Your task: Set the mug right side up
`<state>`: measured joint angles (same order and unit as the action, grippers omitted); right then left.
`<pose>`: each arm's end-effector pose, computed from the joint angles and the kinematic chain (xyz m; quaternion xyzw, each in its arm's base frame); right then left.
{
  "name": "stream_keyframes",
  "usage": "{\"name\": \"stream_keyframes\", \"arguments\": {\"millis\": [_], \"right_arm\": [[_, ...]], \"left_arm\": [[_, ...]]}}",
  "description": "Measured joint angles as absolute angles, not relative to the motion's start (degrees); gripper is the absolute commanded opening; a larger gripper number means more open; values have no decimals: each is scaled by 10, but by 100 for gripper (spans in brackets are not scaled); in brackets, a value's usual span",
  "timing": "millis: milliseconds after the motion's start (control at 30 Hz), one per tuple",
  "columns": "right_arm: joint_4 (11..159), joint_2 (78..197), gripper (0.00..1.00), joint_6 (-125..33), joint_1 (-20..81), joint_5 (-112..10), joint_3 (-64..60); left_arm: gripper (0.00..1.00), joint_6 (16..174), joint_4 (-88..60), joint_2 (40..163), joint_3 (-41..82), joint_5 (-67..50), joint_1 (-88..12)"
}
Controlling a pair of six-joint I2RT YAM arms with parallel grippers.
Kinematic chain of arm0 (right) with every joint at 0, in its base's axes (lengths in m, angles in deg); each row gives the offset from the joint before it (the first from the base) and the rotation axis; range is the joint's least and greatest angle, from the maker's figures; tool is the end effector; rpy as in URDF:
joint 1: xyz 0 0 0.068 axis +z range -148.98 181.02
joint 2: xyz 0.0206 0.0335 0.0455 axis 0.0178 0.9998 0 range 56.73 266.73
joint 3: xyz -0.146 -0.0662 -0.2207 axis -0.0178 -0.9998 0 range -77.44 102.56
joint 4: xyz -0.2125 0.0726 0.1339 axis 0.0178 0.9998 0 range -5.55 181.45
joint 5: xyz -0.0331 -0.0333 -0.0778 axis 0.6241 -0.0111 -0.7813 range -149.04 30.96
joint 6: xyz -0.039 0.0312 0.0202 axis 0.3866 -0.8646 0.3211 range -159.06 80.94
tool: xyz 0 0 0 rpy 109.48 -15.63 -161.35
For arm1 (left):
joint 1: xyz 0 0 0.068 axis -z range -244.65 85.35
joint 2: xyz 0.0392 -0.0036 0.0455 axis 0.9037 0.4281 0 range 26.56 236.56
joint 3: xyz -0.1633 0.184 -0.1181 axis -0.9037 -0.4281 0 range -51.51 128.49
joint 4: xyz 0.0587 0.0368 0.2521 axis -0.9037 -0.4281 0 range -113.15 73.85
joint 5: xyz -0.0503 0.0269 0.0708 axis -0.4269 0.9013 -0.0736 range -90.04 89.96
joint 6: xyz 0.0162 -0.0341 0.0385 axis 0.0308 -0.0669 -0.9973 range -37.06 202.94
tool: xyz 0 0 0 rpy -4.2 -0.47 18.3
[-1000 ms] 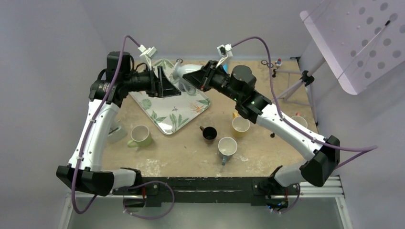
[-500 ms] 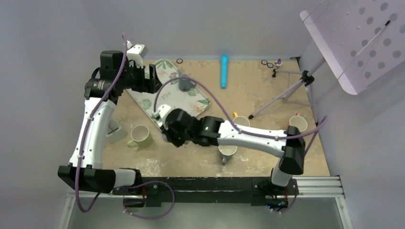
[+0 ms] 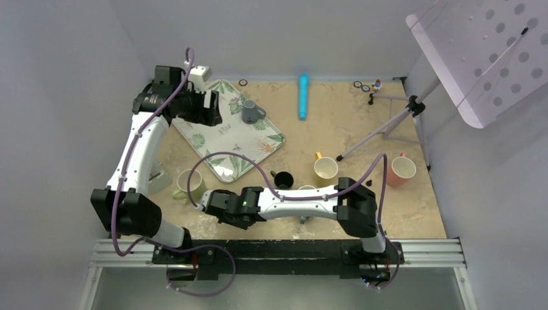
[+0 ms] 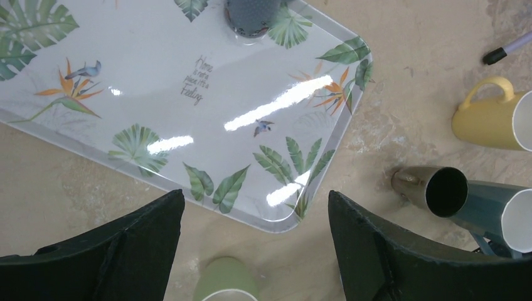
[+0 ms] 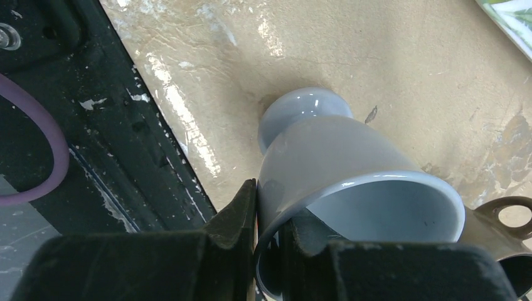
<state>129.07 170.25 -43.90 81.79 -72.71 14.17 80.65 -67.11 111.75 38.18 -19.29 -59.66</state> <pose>0.0754 0.4115 0.2203 -0.5789 0.7813 0.0517 0.2274 0.3093 -0.0388 0.3778 0.1200 0.9098 -0.1638 0.3619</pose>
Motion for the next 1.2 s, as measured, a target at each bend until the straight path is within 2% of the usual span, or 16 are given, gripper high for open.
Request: {"name": "stream_keyframes", "arguments": {"millis": [233,400,700,867,1067,1200], "right_arm": [[1297,1705,24,-435,816,-726,145],[1309,1707,43,-432,816,-728,165],[1334,1687,62,-431,816,-743,225],[1312,1573,62,-445,787,-728,180],[1253,1382,63,-493,631,-721,75],[1249,1323,65,-536,569,-746,-3]], "left_arm": [[93,782,-681,1139,386,-192,-597],[94,772,-682,1147,387,-193,-597],[100,763,-681,1174,420,-206,-596],[100,733,-681,1242,495,-233,-584],[100,615,-682,1339,614,-230,-527],[100,465,-679,1384,671,-196,-471]]}}
